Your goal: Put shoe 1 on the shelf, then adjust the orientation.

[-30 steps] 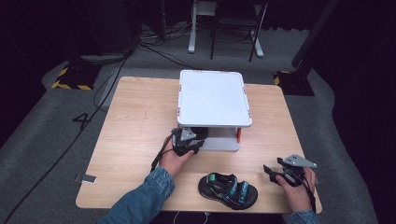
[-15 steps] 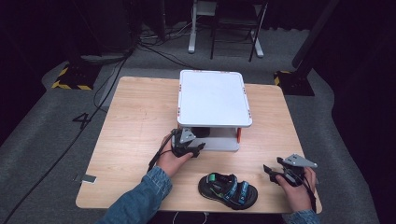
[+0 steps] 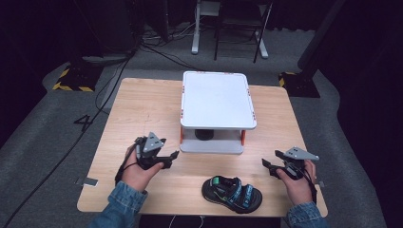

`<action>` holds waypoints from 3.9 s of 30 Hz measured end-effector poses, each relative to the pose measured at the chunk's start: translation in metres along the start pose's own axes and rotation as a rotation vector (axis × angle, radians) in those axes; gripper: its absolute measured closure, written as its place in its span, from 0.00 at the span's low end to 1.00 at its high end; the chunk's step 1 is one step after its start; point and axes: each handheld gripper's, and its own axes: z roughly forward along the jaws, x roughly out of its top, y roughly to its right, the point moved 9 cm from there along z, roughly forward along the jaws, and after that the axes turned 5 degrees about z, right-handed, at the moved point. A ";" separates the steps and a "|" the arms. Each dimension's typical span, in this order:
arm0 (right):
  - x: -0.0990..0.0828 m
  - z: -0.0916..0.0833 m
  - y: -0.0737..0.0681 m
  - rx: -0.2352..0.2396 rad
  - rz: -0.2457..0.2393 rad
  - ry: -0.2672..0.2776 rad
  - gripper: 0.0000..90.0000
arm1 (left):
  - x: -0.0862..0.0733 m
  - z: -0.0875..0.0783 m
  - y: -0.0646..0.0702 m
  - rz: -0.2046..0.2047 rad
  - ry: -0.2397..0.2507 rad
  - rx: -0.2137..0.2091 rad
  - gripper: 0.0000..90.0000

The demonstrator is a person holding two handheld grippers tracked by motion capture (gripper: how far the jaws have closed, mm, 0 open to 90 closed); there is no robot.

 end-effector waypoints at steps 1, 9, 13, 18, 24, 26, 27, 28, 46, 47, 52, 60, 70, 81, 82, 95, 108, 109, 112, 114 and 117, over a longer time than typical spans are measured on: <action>0.000 0.000 0.000 0.000 0.000 0.000 0.35 | -0.001 -0.008 -0.003 -0.012 0.000 0.006 0.35; 0.016 -0.003 -0.020 0.073 -0.016 0.001 0.34 | -0.015 -0.050 -0.029 -0.045 -0.009 0.089 0.31; 0.023 -0.009 -0.033 0.105 -0.036 0.005 0.32 | -0.018 -0.060 -0.042 -0.092 0.006 0.130 0.31; 0.033 -0.015 -0.055 0.162 -0.066 0.011 0.31 | -0.025 -0.066 -0.053 -0.129 0.006 0.160 0.31; 0.041 -0.015 -0.086 0.228 -0.117 0.008 0.30 | -0.031 -0.071 -0.056 -0.149 -0.005 0.173 0.31; 0.043 -0.013 -0.097 0.260 -0.120 0.009 0.28 | -0.032 -0.072 -0.056 -0.148 -0.007 0.175 0.31; 0.044 -0.012 -0.103 0.281 -0.115 0.016 0.26 | -0.033 -0.072 -0.055 -0.151 -0.007 0.174 0.31; 0.045 -0.012 -0.106 0.294 -0.109 0.025 0.24 | -0.033 -0.073 -0.055 -0.151 -0.006 0.176 0.31; 0.022 -0.010 -0.164 0.409 -0.159 -0.137 0.34 | -0.042 -0.071 -0.051 -0.150 -0.027 0.170 0.31; 0.018 -0.010 -0.157 0.396 -0.139 -0.160 0.37 | -0.043 -0.071 -0.051 -0.153 -0.030 0.169 0.31; 0.007 -0.008 -0.153 0.416 -0.101 -0.188 0.39 | -0.045 -0.067 -0.051 -0.152 -0.039 0.167 0.30; 0.002 0.001 -0.159 0.391 -0.154 -0.220 0.68 | -0.045 -0.064 -0.048 -0.139 -0.045 0.161 0.30; 0.006 -0.001 -0.158 0.402 -0.195 -0.214 0.87 | -0.046 -0.064 -0.049 -0.140 -0.046 0.162 0.31; 0.051 0.016 -0.151 0.408 -0.265 -0.144 0.88 | -0.066 -0.087 -0.050 -0.180 -0.058 0.218 0.30; 0.055 0.022 -0.151 0.412 -0.274 -0.145 0.88 | -0.068 -0.090 -0.051 -0.186 -0.056 0.226 0.31; 0.075 0.077 -0.150 0.388 -0.319 -0.092 0.67 | -0.084 -0.108 -0.053 -0.225 -0.064 0.271 0.31; 0.077 0.055 -0.191 0.448 -0.238 -0.062 0.52 | -0.081 -0.099 -0.050 -0.207 -0.072 0.251 0.30; 0.072 0.059 -0.193 0.429 -0.244 -0.088 0.53 | -0.081 -0.099 -0.050 -0.211 -0.073 0.251 0.31; 0.065 0.070 -0.195 0.415 -0.245 -0.127 0.62 | -0.081 -0.099 -0.050 -0.204 -0.073 0.249 0.31; 0.065 0.075 -0.197 0.431 -0.243 -0.129 0.72 | -0.082 -0.098 -0.050 -0.206 -0.075 0.251 0.31; 0.066 0.080 -0.198 0.436 -0.235 -0.129 0.85 | -0.082 -0.097 -0.049 -0.207 -0.077 0.250 0.31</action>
